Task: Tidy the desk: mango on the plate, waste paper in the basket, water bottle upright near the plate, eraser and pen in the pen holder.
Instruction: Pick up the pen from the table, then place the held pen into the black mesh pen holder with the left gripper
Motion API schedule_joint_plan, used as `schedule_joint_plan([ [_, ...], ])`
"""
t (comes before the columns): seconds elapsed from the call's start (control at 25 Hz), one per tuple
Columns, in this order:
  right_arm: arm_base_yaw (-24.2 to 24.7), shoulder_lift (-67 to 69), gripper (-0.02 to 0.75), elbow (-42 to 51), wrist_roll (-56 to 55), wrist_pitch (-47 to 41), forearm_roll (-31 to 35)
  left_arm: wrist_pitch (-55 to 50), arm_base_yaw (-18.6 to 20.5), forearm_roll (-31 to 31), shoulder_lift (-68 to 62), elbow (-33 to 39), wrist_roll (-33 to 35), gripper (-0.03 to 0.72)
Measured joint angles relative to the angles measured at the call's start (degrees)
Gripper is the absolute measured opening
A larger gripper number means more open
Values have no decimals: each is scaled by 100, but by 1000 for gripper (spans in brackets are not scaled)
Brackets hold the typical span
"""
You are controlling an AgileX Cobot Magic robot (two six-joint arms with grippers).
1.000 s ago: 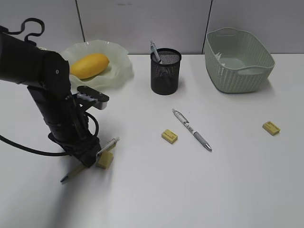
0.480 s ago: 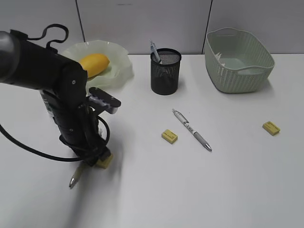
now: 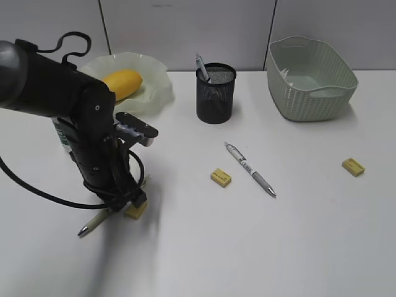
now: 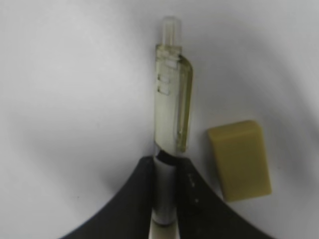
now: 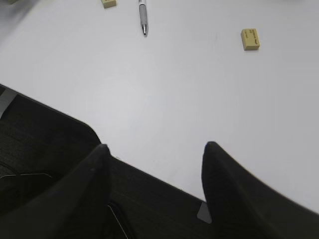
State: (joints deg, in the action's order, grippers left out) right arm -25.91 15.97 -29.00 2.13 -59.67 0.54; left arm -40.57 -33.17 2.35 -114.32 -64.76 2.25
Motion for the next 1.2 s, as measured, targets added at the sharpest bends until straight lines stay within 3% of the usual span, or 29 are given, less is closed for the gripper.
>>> schedule_joint_plan([
  [0.32, 0, 0, 456, 0, 0, 0, 0, -157, -18, -122, 332, -55, -5, 103],
  [0.64, 0, 0, 456, 0, 0, 0, 0, 118, -24, -169, 1240, -933, -6, 103],
  [0.84, 0, 0, 456, 0, 0, 0, 0, 1372, -24, -390, 1413, -1382, -12, 103],
  [1.2, 0, 0, 456, 0, 0, 2, 0, 4570, -46, -1214, 1075, -1421, -12, 103],
])
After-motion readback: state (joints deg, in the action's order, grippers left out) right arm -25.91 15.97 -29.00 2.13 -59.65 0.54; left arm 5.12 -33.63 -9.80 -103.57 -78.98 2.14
